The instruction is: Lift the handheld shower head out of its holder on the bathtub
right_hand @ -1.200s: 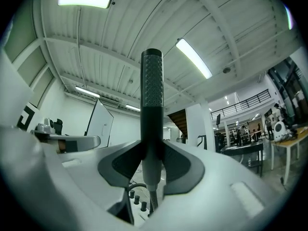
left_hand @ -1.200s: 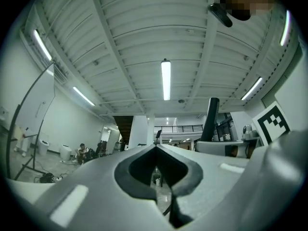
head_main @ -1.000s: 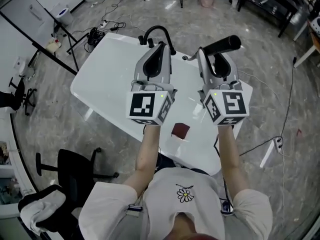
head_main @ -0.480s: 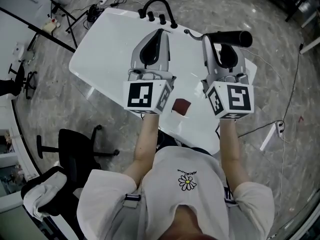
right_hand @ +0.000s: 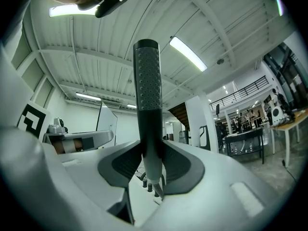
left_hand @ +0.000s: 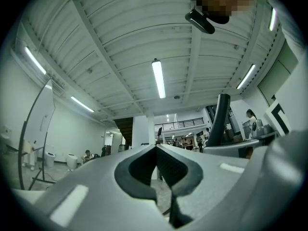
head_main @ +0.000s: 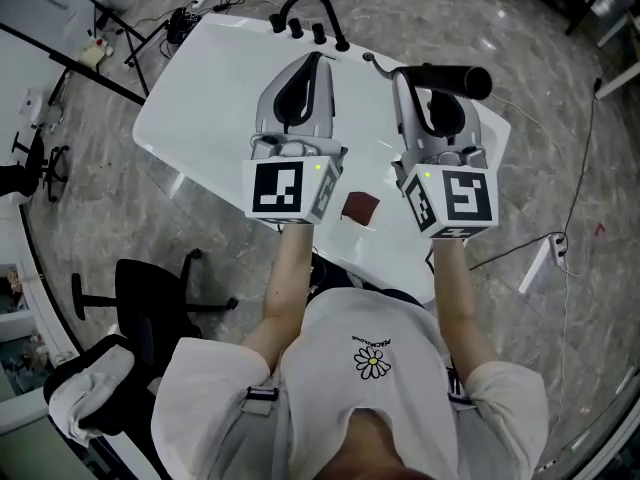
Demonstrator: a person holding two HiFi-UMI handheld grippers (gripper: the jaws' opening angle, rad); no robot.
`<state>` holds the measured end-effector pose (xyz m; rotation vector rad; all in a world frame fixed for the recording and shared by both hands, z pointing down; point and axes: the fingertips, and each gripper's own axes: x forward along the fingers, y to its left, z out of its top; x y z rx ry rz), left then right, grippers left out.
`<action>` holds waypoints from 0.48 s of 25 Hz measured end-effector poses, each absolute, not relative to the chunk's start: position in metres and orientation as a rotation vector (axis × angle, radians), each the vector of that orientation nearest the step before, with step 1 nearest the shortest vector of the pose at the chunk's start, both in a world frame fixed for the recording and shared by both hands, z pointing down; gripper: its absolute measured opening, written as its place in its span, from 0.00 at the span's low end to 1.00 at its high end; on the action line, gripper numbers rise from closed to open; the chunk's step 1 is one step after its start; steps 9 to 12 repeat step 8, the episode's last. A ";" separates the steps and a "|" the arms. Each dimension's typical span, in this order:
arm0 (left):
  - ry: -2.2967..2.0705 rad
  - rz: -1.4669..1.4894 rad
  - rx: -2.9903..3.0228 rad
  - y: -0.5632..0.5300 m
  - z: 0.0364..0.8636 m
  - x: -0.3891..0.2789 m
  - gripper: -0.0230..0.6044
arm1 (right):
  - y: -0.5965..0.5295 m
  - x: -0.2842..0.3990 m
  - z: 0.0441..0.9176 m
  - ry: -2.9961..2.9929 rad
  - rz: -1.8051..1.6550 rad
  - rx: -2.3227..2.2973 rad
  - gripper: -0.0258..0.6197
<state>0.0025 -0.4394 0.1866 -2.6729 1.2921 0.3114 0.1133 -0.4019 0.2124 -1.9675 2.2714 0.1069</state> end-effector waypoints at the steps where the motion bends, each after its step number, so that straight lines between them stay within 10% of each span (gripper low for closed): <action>1: 1.287 0.319 -2.672 -0.439 0.186 0.002 0.04 | -0.402 0.114 0.212 2.269 0.107 -1.968 0.27; 12: 1.303 0.342 -2.669 -0.434 0.180 -0.004 0.04 | -0.399 0.112 0.212 2.250 0.104 -1.978 0.27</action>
